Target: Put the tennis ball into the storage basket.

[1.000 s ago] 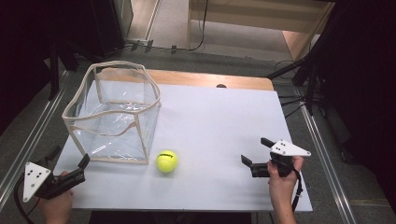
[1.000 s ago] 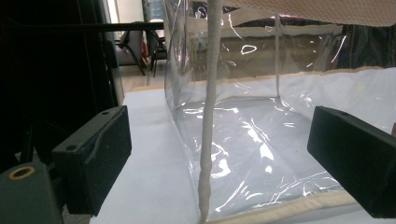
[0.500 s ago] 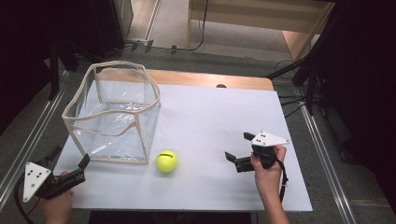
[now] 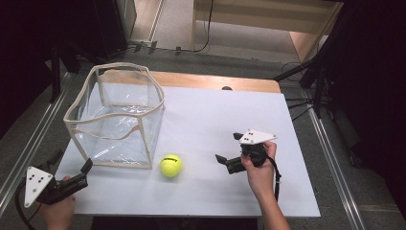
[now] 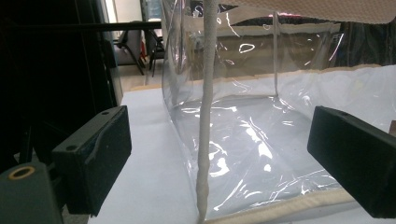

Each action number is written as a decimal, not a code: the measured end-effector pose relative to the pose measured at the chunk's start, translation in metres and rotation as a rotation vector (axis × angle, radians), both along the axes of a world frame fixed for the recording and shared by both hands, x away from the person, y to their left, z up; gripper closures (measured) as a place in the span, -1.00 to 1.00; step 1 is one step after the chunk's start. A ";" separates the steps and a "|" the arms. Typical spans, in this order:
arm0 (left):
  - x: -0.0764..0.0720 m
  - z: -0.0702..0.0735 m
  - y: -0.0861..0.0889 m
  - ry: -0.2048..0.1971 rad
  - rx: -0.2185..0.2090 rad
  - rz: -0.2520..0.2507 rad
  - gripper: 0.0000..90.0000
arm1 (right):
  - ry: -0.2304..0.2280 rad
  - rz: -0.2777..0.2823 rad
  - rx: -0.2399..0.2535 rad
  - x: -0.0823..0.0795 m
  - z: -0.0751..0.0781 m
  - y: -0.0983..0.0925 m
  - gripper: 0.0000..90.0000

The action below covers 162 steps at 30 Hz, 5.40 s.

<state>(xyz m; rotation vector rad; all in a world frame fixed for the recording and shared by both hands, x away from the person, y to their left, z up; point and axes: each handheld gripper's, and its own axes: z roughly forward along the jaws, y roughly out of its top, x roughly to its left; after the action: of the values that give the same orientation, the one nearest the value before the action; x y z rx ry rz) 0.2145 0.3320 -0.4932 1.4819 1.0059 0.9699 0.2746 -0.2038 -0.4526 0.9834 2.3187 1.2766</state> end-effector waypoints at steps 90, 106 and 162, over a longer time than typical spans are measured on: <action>0.001 0.000 -0.002 0.003 0.010 -0.008 -0.85 | 0.229 0.401 -0.373 0.025 -0.029 0.177 -0.73; 0.001 0.000 -0.002 0.004 0.010 -0.009 -0.85 | 0.232 0.380 -0.384 0.025 -0.030 0.179 -0.48; 0.001 0.000 -0.001 0.011 0.007 -0.003 -0.85 | 0.217 0.435 -0.270 0.056 0.051 0.170 -0.48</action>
<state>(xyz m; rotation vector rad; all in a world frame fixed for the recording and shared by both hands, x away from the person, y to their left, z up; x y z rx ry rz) 0.2159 0.3307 -0.4933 1.4957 1.0081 0.9652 0.3304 -0.0339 -0.4013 0.5706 2.8930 0.9905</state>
